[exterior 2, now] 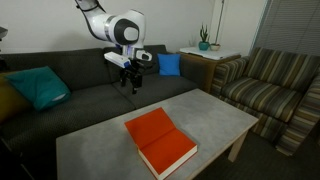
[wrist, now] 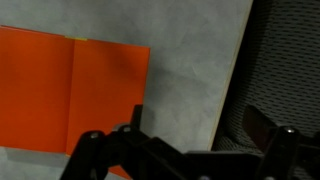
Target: Close the book
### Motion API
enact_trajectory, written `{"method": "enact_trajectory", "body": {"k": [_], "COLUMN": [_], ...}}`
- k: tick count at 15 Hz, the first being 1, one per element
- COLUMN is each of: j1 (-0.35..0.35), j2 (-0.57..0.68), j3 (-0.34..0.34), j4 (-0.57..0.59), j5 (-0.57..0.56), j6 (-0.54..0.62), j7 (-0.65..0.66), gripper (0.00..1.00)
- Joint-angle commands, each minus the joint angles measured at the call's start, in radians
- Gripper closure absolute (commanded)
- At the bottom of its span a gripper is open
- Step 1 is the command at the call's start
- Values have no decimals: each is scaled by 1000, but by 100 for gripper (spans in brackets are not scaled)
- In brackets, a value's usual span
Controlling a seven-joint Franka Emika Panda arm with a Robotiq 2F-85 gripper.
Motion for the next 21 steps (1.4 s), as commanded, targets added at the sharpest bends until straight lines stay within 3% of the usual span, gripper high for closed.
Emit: {"method": "enact_trajectory", "body": {"k": [1,12,15,21], "j1": [27,39,53,67], "j2": [111,380,435,526], "j3": [-23,-20,-19,-36], "j4": [136,480,557,673], "j5": [-7,-5,-9,-16], "j6": [-63,-245,-298,-345], "j7": [11,4,-3,10], "gripper": [0,0,34,76]}}
